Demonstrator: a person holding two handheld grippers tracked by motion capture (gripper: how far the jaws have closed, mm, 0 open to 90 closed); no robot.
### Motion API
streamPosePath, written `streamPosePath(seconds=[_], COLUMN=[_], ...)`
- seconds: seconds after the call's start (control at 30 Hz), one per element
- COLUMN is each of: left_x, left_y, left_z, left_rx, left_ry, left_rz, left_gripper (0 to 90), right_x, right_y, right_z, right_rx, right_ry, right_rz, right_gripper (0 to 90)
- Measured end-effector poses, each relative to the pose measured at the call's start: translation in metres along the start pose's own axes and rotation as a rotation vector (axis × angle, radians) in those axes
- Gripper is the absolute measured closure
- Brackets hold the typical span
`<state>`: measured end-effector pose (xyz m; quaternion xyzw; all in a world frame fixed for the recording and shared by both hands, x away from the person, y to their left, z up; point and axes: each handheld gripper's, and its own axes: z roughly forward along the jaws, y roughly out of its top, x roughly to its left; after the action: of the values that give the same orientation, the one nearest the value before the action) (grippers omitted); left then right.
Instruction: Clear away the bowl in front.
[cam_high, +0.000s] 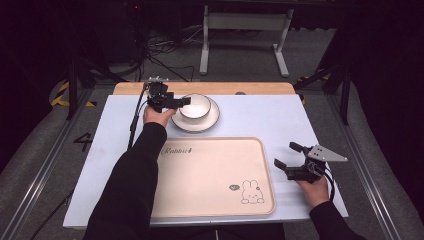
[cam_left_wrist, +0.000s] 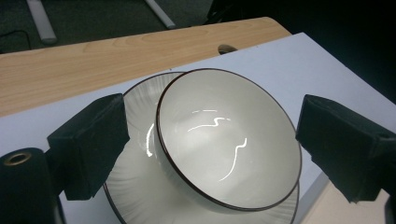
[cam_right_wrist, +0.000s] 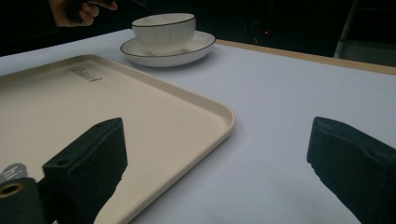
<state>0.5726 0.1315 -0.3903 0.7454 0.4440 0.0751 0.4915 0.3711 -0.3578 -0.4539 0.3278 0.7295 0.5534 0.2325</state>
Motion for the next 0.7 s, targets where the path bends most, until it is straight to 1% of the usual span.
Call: streamPosePath(seconds=[0.1, 0.13, 0.17, 0.2, 0.27, 0.3, 0.5, 0.63, 0.7], left_x=[0.002, 0.002, 0.002, 0.002, 0.003, 0.003, 0.004, 0.007, 0.008], left_y=[-0.001, -0.001, -0.001, -0.002, -0.002, -0.003, -0.005, -0.007, -0.008], left_z=[0.007, 0.009, 0.009, 0.012, 0.017, 0.019, 0.03, 0.035, 0.037], left_rx=[0.024, 0.031, 0.031, 0.041, 0.061, 0.072, 0.112, 0.132, 0.145], left_ry=[0.019, 0.033, 0.033, 0.051, 0.053, 0.062, 0.074, 0.099, 0.108], left_rz=[-0.012, -0.018, -0.018, -0.021, -0.031, -0.034, -0.06, -0.085, -0.11], left_gripper=[10.2, 10.1, 10.4, 10.4, 11.1, 11.1, 13.1, 16.0, 17.6], right_x=[0.0, 0.0, 0.001, 0.001, 0.001, 0.001, 0.002, 0.003, 0.003], right_y=[0.0, 0.0, 0.0, 0.0, 0.0, 0.0, 0.0, 0.0, 0.0], right_z=[0.0, 0.0, 0.0, 0.0, 0.0, 0.0, 0.0, 0.0, 0.0], right_rx=[-0.001, -0.001, 0.001, 0.001, 0.0, 0.0, -0.001, -0.001, -0.002], right_ry=[0.0, -0.001, -0.003, -0.003, -0.005, -0.006, -0.009, -0.013, -0.012], right_rz=[-0.003, -0.004, -0.004, -0.004, -0.01, -0.012, -0.018, -0.022, -0.025], right_gripper=[5.4, 5.4, 5.4, 5.4, 5.3, 5.3, 5.1, 5.1, 5.1])
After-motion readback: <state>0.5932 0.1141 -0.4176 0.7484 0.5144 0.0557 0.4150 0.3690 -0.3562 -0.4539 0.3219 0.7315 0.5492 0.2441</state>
